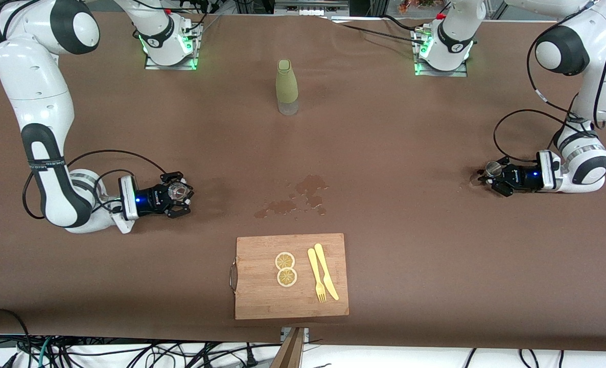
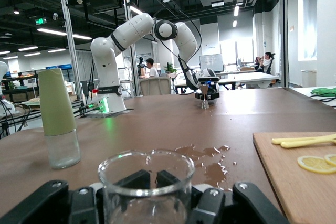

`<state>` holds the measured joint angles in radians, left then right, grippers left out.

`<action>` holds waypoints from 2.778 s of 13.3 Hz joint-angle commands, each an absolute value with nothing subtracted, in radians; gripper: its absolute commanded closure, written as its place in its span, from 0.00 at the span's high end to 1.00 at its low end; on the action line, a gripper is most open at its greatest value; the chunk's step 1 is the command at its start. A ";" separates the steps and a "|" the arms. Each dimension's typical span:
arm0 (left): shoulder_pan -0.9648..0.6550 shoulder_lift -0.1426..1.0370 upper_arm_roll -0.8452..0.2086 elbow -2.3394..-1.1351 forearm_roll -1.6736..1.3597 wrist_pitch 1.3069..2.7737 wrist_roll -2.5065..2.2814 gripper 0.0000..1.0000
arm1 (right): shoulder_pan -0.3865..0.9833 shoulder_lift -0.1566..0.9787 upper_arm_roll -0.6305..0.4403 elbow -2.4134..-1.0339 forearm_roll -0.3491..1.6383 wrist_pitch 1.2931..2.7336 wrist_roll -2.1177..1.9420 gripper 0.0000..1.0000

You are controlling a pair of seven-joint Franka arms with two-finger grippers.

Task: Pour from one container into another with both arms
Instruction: 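Lift the glass with the right gripper while the left gripper brings the jigger, then tilt the glass with the right gripper, pouring into the held jigger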

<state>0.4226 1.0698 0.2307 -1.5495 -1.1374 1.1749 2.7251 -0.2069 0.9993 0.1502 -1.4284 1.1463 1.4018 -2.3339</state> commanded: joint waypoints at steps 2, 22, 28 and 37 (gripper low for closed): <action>0.396 1.078 0.232 -1.537 -1.150 1.184 2.769 0.00 | -0.189 0.916 0.184 -1.419 1.147 1.399 -2.192 0.00; -0.043 1.035 -0.255 -1.462 -1.436 1.857 2.290 0.00 | 0.247 0.773 0.239 -1.348 1.086 2.182 -1.562 0.00; -0.140 1.055 -0.253 -1.401 -1.488 1.927 2.227 0.00 | 0.333 0.770 0.236 -1.345 0.904 2.306 -1.404 0.00; -0.202 1.074 -0.253 -1.376 -1.529 1.957 2.218 0.00 | 0.371 0.753 0.239 -1.351 0.649 2.303 -1.316 0.00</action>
